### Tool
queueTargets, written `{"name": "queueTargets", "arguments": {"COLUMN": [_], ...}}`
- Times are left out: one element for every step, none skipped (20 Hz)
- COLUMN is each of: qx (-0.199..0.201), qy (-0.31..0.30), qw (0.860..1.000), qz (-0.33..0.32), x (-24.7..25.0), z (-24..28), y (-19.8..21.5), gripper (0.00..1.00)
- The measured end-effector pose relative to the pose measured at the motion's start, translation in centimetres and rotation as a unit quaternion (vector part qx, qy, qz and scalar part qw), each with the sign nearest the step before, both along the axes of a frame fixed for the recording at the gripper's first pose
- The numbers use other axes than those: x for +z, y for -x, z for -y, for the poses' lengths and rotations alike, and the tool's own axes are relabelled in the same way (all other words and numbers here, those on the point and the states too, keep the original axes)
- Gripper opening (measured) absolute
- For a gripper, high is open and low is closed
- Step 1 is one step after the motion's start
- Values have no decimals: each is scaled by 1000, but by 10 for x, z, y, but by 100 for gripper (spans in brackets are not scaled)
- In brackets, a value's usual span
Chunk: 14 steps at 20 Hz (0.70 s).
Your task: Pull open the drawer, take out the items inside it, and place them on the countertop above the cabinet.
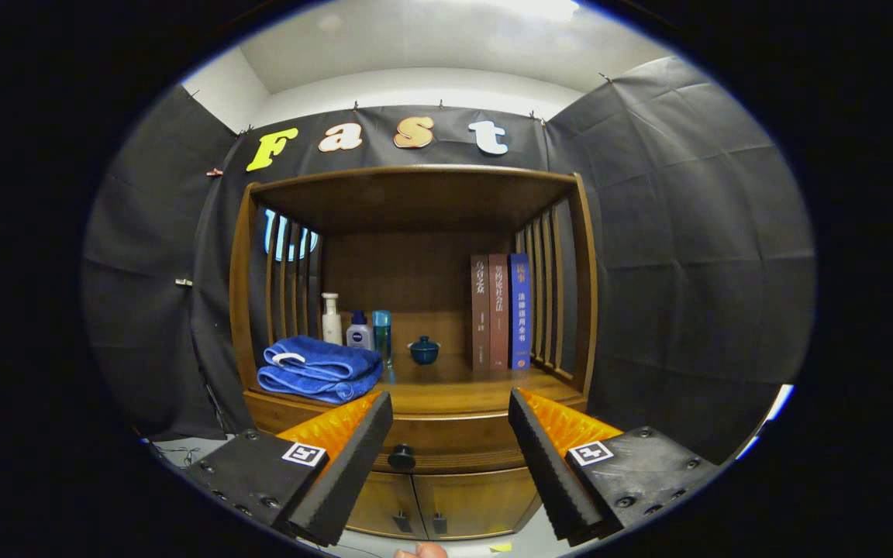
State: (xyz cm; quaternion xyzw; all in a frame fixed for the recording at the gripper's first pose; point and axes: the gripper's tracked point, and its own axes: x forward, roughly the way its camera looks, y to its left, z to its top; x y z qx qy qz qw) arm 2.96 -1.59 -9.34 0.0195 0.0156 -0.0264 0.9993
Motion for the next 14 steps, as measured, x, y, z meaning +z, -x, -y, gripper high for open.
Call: {"name": "queueTargets", "arguments": {"qx": [-2, -5, -8, -10, -12, -15, -16, -14, -8, -1, 2, 7, 13, 19], "qy": [0, 1, -1, -4, -8, -10, -10, -11, -13, -13, -12, -13, -15, -13], "qw": [1000, 1000, 1000, 1000, 999, 999, 998, 998, 997, 996, 995, 994, 993, 992], "qz": [-4, -7, -13, -20, -29, -41, -54, -66, -77, -87, -98, -108, -116, -121], "x": [-12, -25, -39, -55, -71, -88, -103, -118, -132, -143, -155, -165, -175, -180], "z": [0, 0, 0, 2, 3, 3, 2, 0, -4, -10, -14, -14, -16, -18], "y": [-4, -7, -11, -14, -18, -22, -28, -33, -39, -44, -50, -61, -69, -71], "gripper": [98, 98, 98, 98, 98, 98, 98, 98, 98, 98, 99, 99, 99, 99]}}
